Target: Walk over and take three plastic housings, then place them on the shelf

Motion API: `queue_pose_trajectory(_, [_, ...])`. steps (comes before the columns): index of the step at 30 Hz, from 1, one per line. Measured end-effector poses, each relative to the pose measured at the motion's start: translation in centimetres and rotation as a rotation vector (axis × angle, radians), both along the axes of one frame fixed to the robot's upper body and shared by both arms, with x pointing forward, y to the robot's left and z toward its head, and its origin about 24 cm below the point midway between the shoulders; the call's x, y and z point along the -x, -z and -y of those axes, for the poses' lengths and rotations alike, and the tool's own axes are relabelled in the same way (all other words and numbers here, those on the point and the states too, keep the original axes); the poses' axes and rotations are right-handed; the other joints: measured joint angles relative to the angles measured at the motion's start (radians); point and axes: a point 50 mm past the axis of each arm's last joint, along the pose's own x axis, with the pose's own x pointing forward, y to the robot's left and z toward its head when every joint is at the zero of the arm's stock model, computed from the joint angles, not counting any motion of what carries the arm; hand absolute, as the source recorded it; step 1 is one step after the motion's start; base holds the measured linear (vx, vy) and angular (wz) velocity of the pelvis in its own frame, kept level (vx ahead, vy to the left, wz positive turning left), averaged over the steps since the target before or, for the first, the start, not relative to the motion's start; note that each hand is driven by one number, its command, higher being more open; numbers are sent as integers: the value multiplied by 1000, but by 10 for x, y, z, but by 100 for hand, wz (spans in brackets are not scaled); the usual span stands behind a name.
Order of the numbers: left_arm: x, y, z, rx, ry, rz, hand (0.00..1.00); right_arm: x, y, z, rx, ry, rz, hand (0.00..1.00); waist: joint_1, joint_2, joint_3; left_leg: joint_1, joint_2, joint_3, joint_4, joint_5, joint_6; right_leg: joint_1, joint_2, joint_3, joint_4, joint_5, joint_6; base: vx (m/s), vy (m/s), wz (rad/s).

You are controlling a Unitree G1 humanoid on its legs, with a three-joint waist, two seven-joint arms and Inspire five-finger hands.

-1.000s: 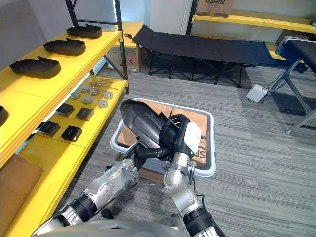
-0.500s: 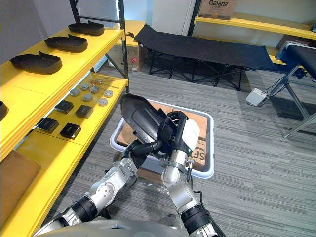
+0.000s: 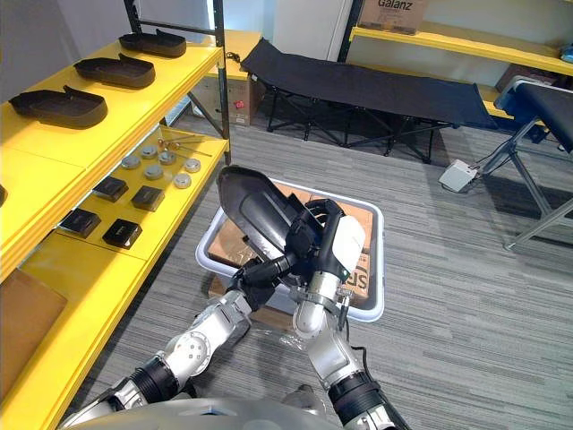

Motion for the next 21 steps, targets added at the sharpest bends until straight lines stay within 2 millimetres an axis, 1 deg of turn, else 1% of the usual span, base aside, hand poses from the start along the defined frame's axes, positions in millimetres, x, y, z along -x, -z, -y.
queue_pose_trajectory(1, [-1,-2,-1,-47,7,45,100,2,1,1,-3,12,-2,0,1,-1,0,0,-7,2,0,1,0,-4,3,0,4,0,-1,0,0,0])
queue_pose_trajectory(4, [-3,-8,-2,-148,39,152,100,5,3,3,-22,54,2,0,0,-1,-1,0,-7,3,0,6,5,-15,1,2,20,-6,-4,0,0,0])
queue_pose_trajectory(7, [2,-17,0,-182,73,239,100,8,0,9,-51,91,20,0,0,0,-2,2,-7,3,0,5,4,-16,1,2,23,-7,-5,0,0,0])
queue_pose_trajectory(11, [6,-25,4,-160,136,313,100,6,-5,13,-59,91,52,0,3,2,-3,6,-5,0,0,5,3,-16,1,2,36,-15,-5,-18,9,1])
queue_pose_trajectory(16, [7,-32,8,-92,196,369,100,4,-11,23,-86,98,77,0,3,15,-10,3,-5,-4,0,5,3,-18,1,1,36,-18,-1,-39,20,3])
queue_pose_trajectory(18, [8,-34,10,-49,230,389,100,4,-13,30,-79,113,89,0,1,28,-18,-8,-4,-11,0,7,5,-26,1,-4,36,-18,-1,-22,23,5])
queue_pose_trajectory(21, [11,-33,10,-17,271,416,100,3,-17,34,-84,116,106,0,-1,43,-24,-9,-3,-11,0,10,4,-27,1,-4,35,-18,-1,0,0,0])
